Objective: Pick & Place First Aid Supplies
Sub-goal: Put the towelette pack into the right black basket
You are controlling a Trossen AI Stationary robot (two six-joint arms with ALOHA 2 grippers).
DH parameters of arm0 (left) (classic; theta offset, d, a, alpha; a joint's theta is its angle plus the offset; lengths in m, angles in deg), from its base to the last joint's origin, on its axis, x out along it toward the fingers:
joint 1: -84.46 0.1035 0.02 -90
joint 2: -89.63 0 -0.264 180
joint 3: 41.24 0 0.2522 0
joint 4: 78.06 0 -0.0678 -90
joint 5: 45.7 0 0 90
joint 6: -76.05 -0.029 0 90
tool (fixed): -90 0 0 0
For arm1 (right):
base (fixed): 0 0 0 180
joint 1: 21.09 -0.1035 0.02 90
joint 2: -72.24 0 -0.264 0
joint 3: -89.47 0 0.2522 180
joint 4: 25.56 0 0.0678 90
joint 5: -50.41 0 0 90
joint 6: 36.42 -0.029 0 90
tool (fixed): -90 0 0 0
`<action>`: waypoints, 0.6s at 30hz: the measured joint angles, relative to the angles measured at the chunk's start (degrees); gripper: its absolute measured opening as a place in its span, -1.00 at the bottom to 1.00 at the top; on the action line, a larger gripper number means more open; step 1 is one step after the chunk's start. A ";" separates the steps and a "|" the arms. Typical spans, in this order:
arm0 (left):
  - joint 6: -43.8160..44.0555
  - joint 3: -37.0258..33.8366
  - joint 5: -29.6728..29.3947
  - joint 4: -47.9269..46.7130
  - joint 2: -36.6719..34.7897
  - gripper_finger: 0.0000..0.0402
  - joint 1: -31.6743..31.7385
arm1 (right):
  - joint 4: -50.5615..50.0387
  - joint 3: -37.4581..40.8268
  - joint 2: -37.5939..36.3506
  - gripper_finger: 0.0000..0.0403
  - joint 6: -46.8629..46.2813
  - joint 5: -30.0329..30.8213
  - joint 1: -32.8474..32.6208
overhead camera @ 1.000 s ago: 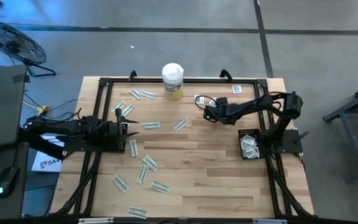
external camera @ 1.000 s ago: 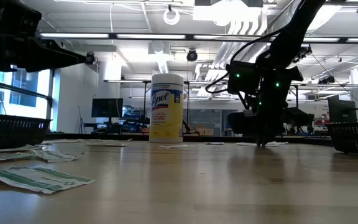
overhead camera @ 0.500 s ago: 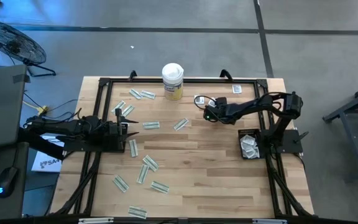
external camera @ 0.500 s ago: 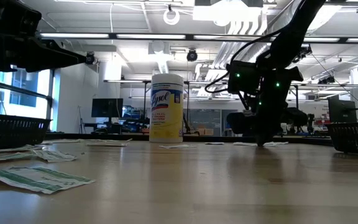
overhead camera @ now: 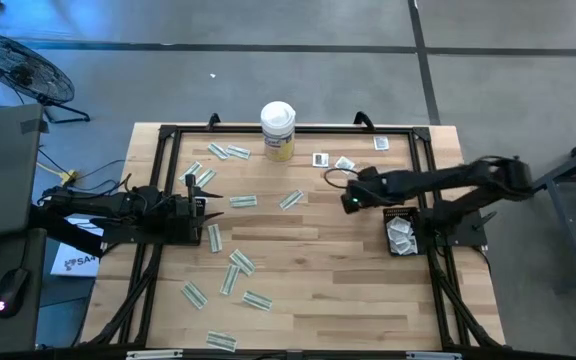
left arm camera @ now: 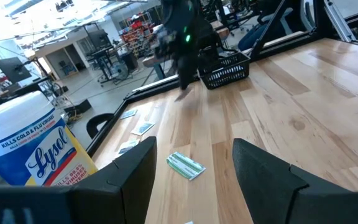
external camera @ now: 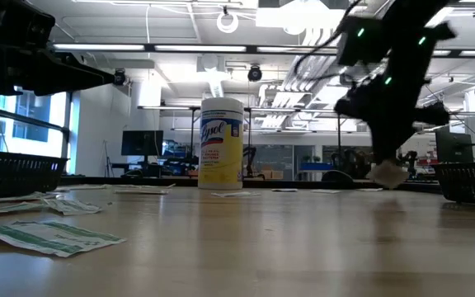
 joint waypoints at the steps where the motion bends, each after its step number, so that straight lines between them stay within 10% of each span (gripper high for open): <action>1: 0.01 0.00 0.00 0.01 0.01 0.03 0.02 | -1.50 0.00 -2.28 -1.00 0.22 -1.88 -1.02; 8: -0.01 0.00 0.00 0.00 0.01 0.03 0.00 | -18.14 -5.43 -14.23 -1.00 -4.14 -6.83 -9.65; 18: -0.01 0.00 0.00 0.02 0.02 0.03 0.02 | -29.67 -6.51 -12.35 -1.00 -13.71 -10.20 -21.21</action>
